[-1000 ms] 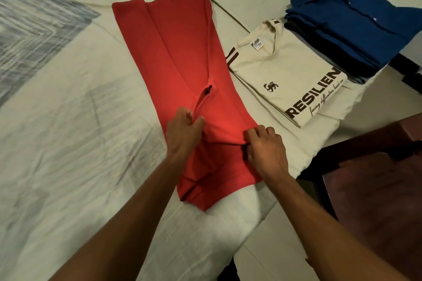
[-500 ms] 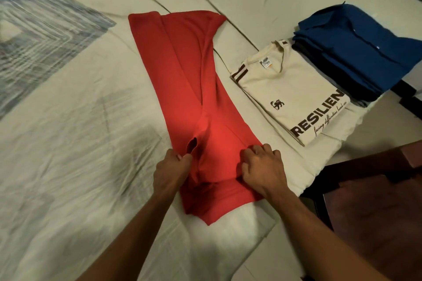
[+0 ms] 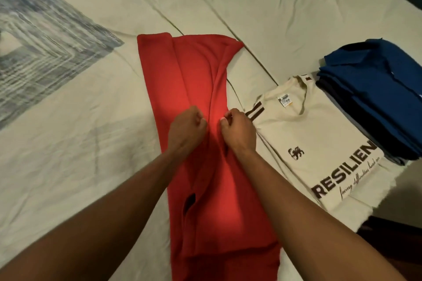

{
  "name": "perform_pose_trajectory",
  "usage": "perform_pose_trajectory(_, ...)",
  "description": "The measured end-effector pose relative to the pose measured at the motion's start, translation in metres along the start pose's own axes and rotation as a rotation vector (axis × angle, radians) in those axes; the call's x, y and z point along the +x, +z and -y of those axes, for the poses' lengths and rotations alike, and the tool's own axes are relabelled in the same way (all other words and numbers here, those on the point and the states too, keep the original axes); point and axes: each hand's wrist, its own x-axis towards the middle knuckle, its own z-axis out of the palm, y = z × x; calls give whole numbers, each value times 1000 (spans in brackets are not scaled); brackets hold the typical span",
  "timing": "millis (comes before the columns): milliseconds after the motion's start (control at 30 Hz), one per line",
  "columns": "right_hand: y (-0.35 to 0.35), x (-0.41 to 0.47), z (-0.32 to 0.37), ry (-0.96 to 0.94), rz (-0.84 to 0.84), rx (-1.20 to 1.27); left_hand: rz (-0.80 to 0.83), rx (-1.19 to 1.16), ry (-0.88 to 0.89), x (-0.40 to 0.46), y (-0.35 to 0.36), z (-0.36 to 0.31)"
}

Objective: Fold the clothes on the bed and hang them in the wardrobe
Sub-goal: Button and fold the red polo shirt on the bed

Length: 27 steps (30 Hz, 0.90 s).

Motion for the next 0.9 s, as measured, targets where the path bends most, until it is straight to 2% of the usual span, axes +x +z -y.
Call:
perform_pose_trajectory(200, 0, 72, 23, 79, -34, 179, -78, 65, 176, 100, 17, -24)
perform_pose_trajectory(400, 17, 117, 33, 116, -6, 184, -47, 159, 274, 193, 36, -63)
perform_pose_trajectory(467, 26, 125, 34, 123, -40, 205, -15, 237, 287, 220, 49, -71)
perform_pose_trajectory(600, 33, 134, 37, 125, -136, 199, 174, 435, 188, 256, 73, -80)
perform_pose_trajectory(667, 33, 133, 37, 106, -172, 202, 171, 450, 193, 270, 75, -84)
perform_pose_trajectory(700, 33, 133, 39, 87, -194, 208, 141, 387, 217, 278, 74, -86)
perform_pose_trajectory(767, 31, 130, 44, -11, -268, 226, 40, 72, 172, 283, 62, -89)
perform_pose_trajectory(833, 33, 124, 50, -184, -317, 242, -125, -358, -12, 288, 39, -84)
perform_pose_trajectory(900, 39, 118, 58, -334, -251, 214, -271, -528, -284, 298, 19, -58)
